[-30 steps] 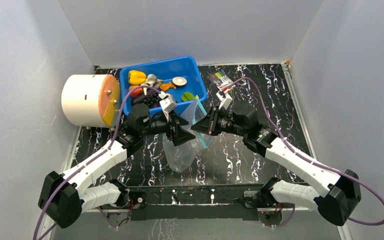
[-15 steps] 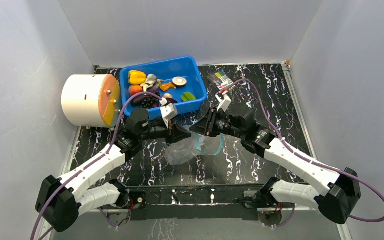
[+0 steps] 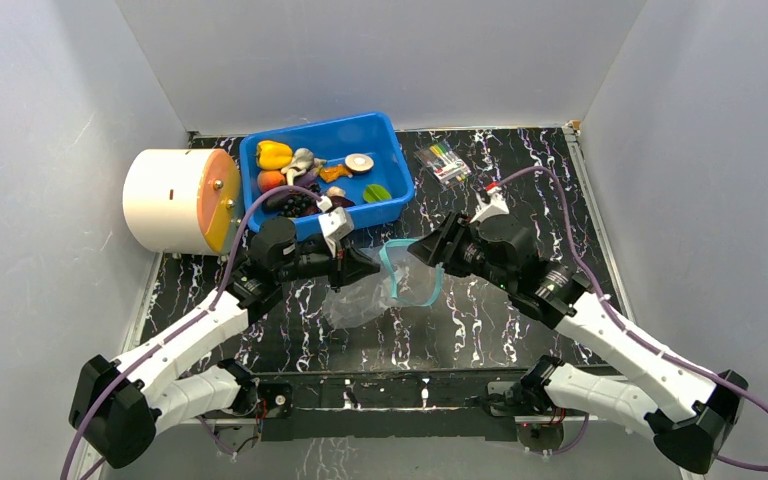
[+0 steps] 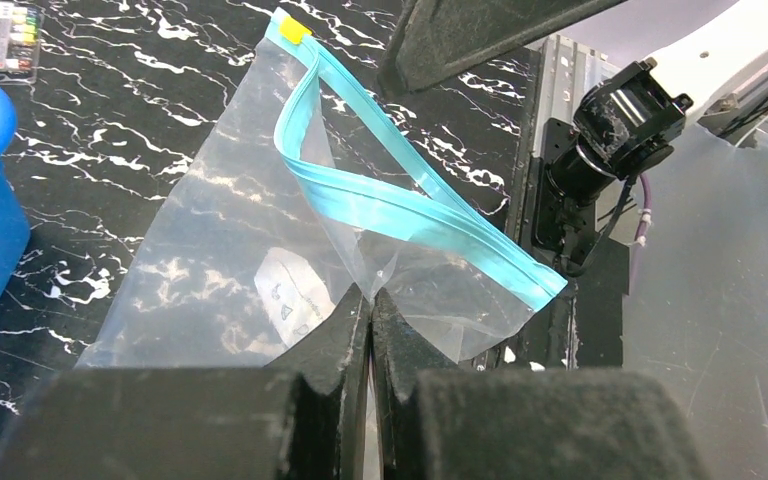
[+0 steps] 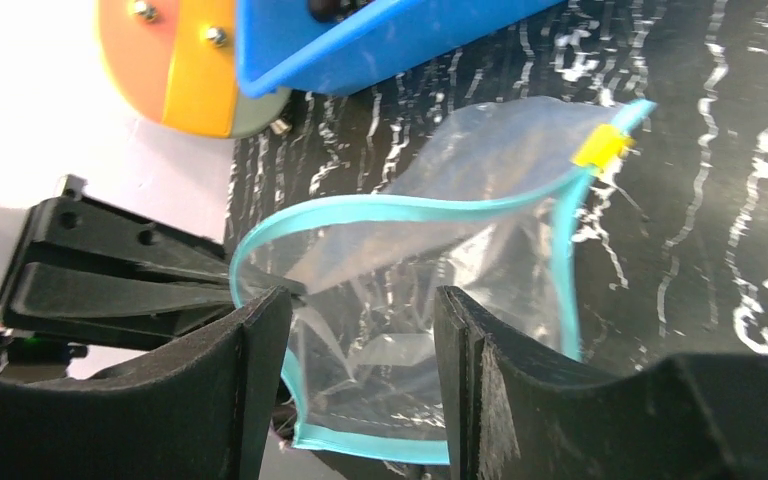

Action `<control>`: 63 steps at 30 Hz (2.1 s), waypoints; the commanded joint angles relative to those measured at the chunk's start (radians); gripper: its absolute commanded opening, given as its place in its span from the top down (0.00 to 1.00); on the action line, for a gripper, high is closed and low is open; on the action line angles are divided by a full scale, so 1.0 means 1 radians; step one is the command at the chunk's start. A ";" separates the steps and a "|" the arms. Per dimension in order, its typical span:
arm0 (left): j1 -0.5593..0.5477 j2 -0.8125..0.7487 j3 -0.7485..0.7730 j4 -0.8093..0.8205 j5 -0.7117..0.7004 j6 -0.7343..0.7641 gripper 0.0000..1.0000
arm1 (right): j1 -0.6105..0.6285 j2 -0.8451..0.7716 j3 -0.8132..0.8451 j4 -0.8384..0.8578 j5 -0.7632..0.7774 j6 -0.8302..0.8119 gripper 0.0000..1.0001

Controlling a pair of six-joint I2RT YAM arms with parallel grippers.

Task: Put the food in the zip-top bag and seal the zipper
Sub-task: Pick up the zipper food storage bag at the center of the board.

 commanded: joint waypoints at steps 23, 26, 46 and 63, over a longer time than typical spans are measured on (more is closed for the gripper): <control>-0.002 -0.110 -0.035 0.090 -0.072 -0.077 1.00 | 0.004 -0.086 -0.154 -0.034 0.176 0.037 0.97; -0.002 -0.127 -0.036 0.058 -0.121 -0.088 1.00 | 0.004 -0.102 -0.110 -0.084 0.237 0.005 1.00; -0.002 -0.013 0.133 0.027 -0.135 -0.286 0.19 | 0.004 0.083 0.246 -0.304 0.166 -0.231 1.00; -0.004 0.112 0.236 -0.096 -0.304 -0.047 0.88 | 0.003 0.103 0.223 -0.249 0.143 -0.230 1.00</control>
